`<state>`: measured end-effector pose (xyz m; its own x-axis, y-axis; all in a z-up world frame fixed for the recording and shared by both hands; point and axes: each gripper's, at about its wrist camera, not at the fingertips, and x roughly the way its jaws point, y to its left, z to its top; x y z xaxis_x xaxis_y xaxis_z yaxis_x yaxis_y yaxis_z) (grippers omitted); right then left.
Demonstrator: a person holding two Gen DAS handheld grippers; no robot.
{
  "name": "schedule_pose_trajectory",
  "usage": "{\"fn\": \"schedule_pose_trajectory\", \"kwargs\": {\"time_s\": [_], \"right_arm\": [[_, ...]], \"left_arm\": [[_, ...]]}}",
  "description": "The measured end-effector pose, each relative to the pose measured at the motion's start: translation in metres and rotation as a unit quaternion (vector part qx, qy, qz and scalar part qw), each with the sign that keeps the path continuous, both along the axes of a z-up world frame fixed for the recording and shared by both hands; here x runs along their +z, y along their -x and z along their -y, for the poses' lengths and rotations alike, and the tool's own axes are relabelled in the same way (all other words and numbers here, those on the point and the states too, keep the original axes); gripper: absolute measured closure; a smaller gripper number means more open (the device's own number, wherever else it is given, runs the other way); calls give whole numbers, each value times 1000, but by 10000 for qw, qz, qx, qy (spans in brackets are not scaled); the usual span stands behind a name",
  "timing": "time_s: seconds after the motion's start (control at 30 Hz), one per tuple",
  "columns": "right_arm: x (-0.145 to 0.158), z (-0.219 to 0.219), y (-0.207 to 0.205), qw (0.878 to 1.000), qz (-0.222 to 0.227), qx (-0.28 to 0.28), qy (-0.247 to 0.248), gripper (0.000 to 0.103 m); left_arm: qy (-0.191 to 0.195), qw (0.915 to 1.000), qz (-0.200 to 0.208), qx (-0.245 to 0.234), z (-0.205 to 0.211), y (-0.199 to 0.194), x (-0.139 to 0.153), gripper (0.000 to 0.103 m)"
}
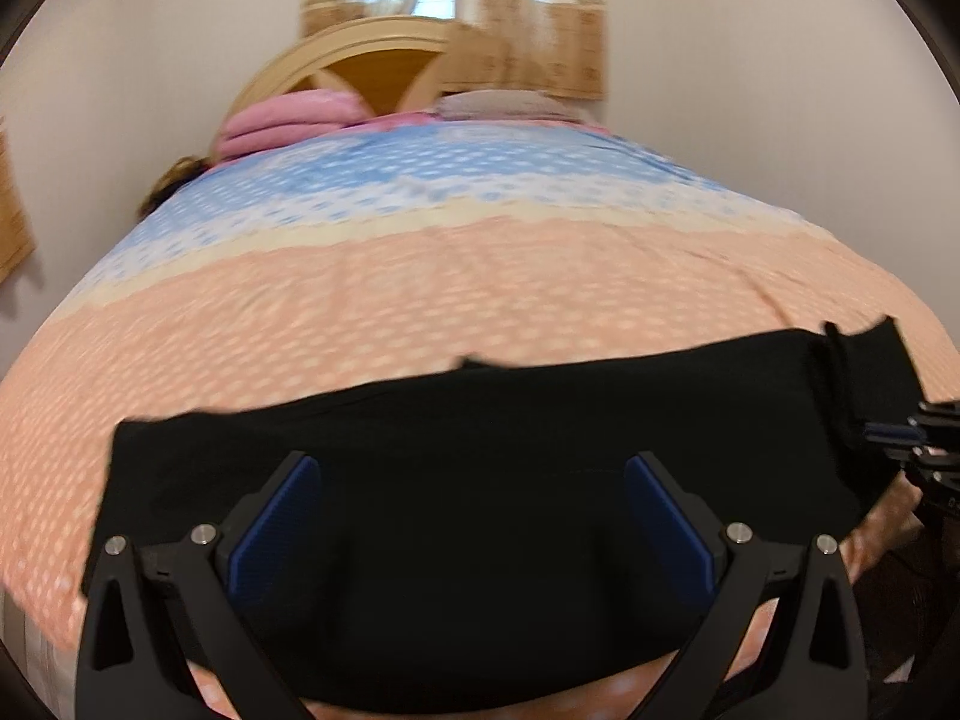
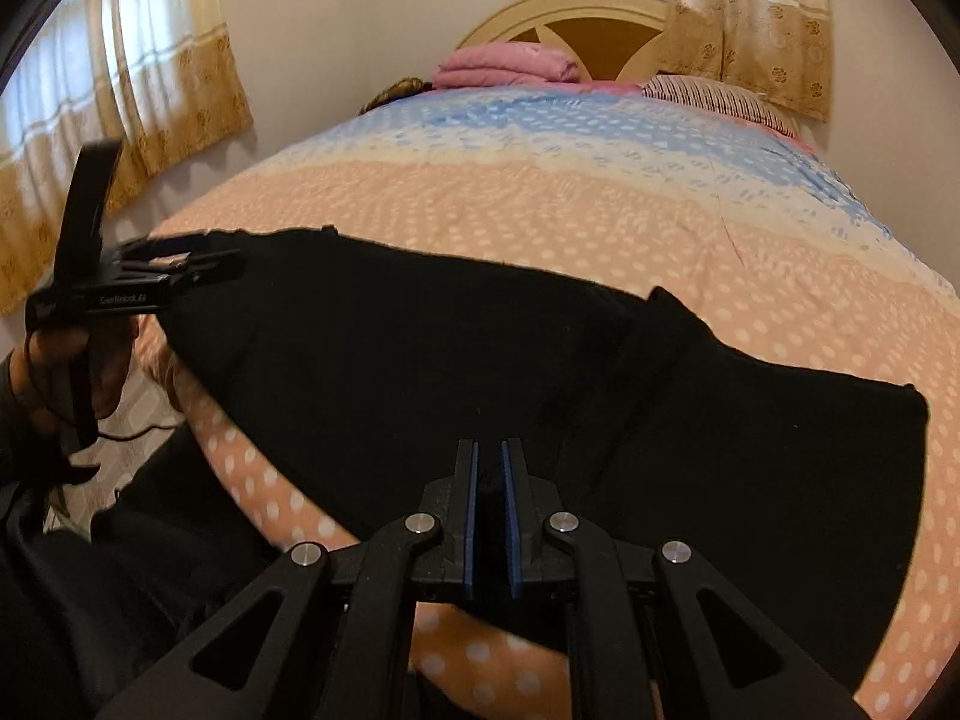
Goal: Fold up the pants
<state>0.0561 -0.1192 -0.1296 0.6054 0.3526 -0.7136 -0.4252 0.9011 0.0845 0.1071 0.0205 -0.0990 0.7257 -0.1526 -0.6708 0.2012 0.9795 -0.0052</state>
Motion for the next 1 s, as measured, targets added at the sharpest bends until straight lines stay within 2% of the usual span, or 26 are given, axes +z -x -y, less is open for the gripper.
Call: {"fn": "schedule_pose_trajectory", "kwargs": {"time_s": [0.03, 0.07, 0.1, 0.17, 0.33, 0.47, 0.57, 0.67, 0.73, 0.77, 0.8, 0.87, 0.93, 1.0], "right_arm": [[6, 12, 3, 9999, 65, -49, -93, 81], [12, 22, 7, 9997, 92, -60, -230, 69], [17, 32, 8, 9991, 125, -88, -387, 66], [25, 55, 13, 9972, 203, -221, -689, 66], [32, 106, 16, 9878, 443, -1015, -1095, 66], [26, 147, 9, 9741, 550, -1706, -1380, 65], [18, 158, 6, 9647, 553, -1984, -1642, 65], [15, 154, 9, 9643, 756, -2015, -1545, 65], [16, 151, 15, 9622, 995, -2073, -1456, 65], [18, 150, 17, 9605, 1147, -2109, -1410, 65], [19, 150, 19, 9592, 1260, -2128, -1367, 65], [20, 151, 20, 9562, 1433, -2212, -1275, 65], [21, 156, 22, 9539, 1469, -2277, -1289, 65], [19, 162, 21, 9515, 1455, -2361, -1331, 65]], "left_arm": [[13, 9999, -31, -137, 10, -1, 1, 0], [12, 9996, -53, -266, 20, -3, 2, 0], [18, 9991, -83, -405, 28, -4, 4, 0], [31, 9976, -148, -677, 49, -5, 6, 0], [189, 9899, -420, -1340, 100, -12, 8, 0], [357, 9806, -715, -1791, 142, -16, 3, 7], [377, 9752, -893, -1988, 168, -25, -4, 26], [571, 9703, -1227, -2007, 185, -35, -13, 34], [605, 9710, -1220, -1965, 193, -35, -16, 34], [598, 9718, -1188, -1945, 195, -34, -16, 37], [641, 9719, -1154, -1947, 197, -32, -15, 43], [806, 9698, -1186, -1975, 198, -28, -15, 70], [926, 9682, -1214, -1982, 198, -23, -15, 77], [911, 9704, -1127, -1934, 196, -19, -14, 83]]}}
